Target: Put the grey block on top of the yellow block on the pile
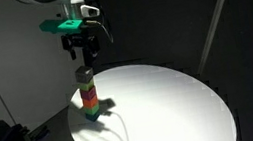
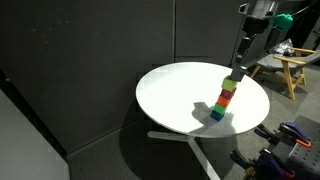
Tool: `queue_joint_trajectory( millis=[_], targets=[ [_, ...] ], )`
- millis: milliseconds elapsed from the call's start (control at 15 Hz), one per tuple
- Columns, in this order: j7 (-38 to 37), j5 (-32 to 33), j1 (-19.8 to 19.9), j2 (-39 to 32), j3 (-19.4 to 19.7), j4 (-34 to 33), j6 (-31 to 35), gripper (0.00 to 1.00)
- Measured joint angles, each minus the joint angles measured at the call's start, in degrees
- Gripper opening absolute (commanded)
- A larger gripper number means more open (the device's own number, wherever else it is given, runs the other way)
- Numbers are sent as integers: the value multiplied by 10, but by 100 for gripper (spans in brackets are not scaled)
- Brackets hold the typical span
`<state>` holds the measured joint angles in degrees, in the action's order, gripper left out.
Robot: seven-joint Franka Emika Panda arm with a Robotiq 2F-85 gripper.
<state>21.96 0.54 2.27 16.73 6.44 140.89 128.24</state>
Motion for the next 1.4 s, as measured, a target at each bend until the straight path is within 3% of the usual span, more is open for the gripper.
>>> queue_joint_trajectory(
  millis=[667,1400],
  targets=[
    [-66,12,36,66,6,0,-46,100],
    [-83,24,47,134,6,7,-181,100]
  ],
)
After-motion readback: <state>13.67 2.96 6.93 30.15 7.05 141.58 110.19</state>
